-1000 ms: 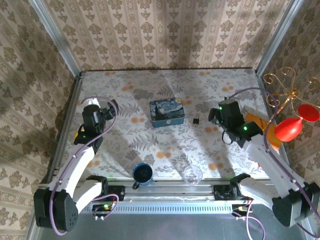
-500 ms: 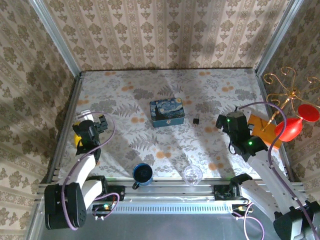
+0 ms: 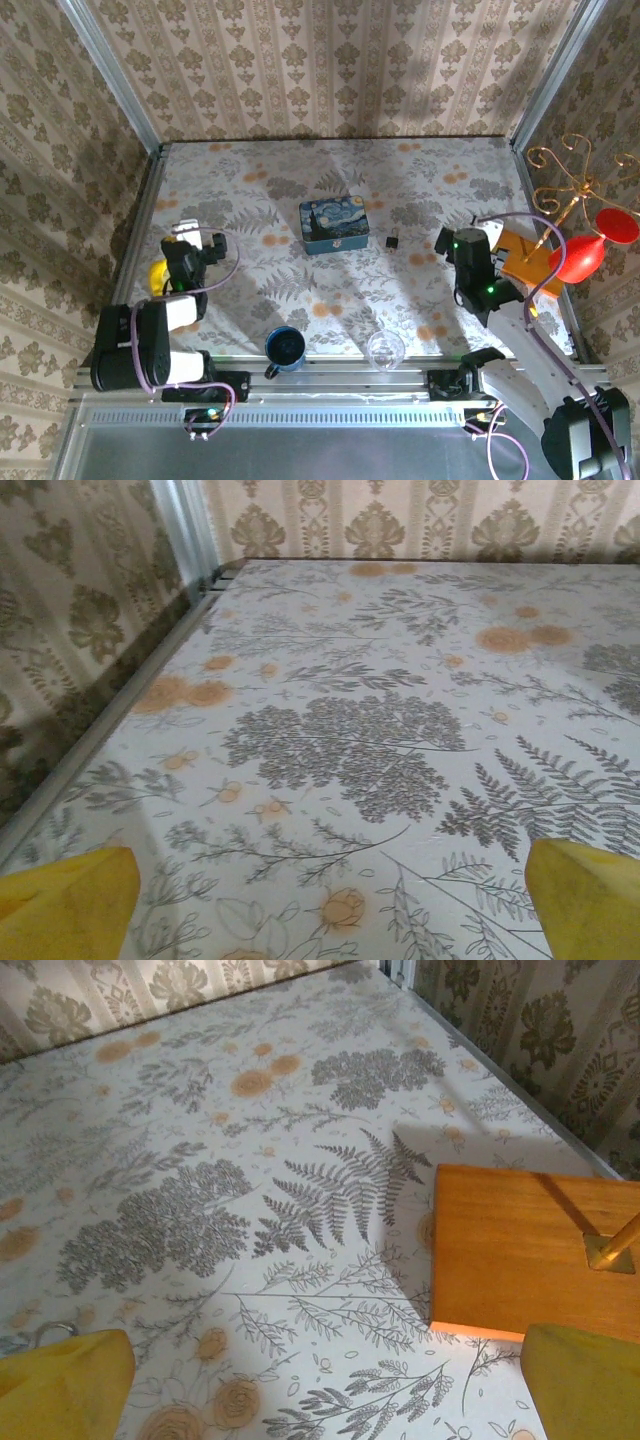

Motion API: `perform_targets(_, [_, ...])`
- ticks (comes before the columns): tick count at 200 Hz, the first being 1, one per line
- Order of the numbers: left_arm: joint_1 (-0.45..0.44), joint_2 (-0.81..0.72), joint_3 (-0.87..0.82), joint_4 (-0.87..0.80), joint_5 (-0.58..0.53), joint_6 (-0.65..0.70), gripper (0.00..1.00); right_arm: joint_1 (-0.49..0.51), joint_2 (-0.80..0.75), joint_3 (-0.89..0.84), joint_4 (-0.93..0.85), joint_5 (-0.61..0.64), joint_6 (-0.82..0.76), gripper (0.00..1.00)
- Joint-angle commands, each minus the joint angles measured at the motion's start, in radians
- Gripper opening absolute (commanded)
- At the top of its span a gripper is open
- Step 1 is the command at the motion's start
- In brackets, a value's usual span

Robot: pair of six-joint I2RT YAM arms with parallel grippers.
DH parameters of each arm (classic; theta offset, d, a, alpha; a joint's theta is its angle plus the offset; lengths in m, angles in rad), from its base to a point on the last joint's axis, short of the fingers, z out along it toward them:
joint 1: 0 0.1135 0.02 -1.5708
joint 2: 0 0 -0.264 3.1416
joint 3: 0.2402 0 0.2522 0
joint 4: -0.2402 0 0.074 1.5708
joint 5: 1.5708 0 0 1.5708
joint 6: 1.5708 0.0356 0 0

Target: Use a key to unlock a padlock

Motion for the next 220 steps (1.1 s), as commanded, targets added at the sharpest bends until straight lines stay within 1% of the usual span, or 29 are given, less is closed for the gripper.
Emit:
perform_targets(1, [0.009, 0.092, -0.015, 0.206, 0.097, 0.039, 1.00, -0.003, 0.005, -0.098, 0.286, 0.023, -0.151, 1.00])
perform_targets(12, [0.009, 0.150, -0.011, 0.250, 0.116, 0.042, 1.00, -0.004, 0.001, -0.137, 0.353, 0.016, -0.174, 1.00])
perform_targets(28, [0.009, 0.230, -0.013, 0.346, 0.151, 0.057, 1.00, -0.005, -0.003, -0.155, 0.385, 0.022, -0.186, 1.00])
perform_targets(42, [0.014, 0.192, 0.013, 0.233, 0.179, 0.059, 1.00, -0.007, 0.001, -0.160, 0.399, 0.016, -0.198, 1.00])
perform_targets(48, [0.017, 0.196, 0.031, 0.211, 0.205, 0.064, 1.00, -0.010, 0.006, -0.164, 0.411, 0.015, -0.202, 1.00])
perform_targets(57, [0.029, 0.203, 0.072, 0.163, 0.309, 0.087, 1.00, -0.010, 0.017, -0.169, 0.424, 0.017, -0.202, 1.00])
perform_targets(63, [0.033, 0.194, 0.112, 0.066, 0.401, 0.118, 1.00, -0.010, 0.025, -0.173, 0.437, 0.020, -0.199, 1.00])
perform_targets(66, [0.032, 0.191, 0.119, 0.035, 0.419, 0.124, 1.00, -0.010, 0.030, -0.175, 0.444, 0.022, -0.198, 1.00])
perform_targets(79, [0.052, 0.204, 0.106, 0.091, 0.441, 0.100, 1.00, -0.011, 0.049, -0.190, 0.493, 0.014, -0.204, 1.00])
perform_targets(89, [0.052, 0.195, 0.108, 0.067, 0.440, 0.104, 1.00, -0.011, 0.061, -0.211, 0.559, -0.007, -0.217, 1.00])
perform_targets(104, [0.052, 0.200, 0.107, 0.081, 0.429, 0.099, 1.00, -0.015, 0.085, -0.241, 0.669, -0.035, -0.235, 1.00])
perform_targets(132, [0.033, 0.197, 0.110, 0.062, 0.262, 0.069, 1.00, -0.020, 0.177, -0.245, 0.793, -0.082, -0.289, 1.00])
perform_targets(141, [0.025, 0.194, 0.114, 0.052, 0.229, 0.067, 1.00, -0.021, 0.219, -0.245, 0.836, -0.098, -0.309, 1.00])
perform_targets(163, [0.021, 0.194, 0.117, 0.048, 0.221, 0.068, 1.00, -0.024, 0.335, -0.267, 0.995, -0.124, -0.332, 1.00])
perform_targets(173, [0.020, 0.193, 0.116, 0.048, 0.220, 0.069, 1.00, -0.025, 0.377, -0.256, 1.021, -0.129, -0.351, 1.00])
perform_targets(183, [0.020, 0.194, 0.117, 0.048, 0.220, 0.070, 1.00, -0.025, 0.379, -0.237, 0.984, -0.145, -0.356, 1.00])
perform_targets(190, [0.021, 0.196, 0.117, 0.048, 0.220, 0.069, 1.00, -0.027, 0.382, -0.236, 0.989, -0.151, -0.367, 1.00])
perform_targets(220, [0.020, 0.193, 0.118, 0.044, 0.219, 0.070, 1.00, -0.042, 0.415, -0.293, 1.150, -0.177, -0.399, 1.00])
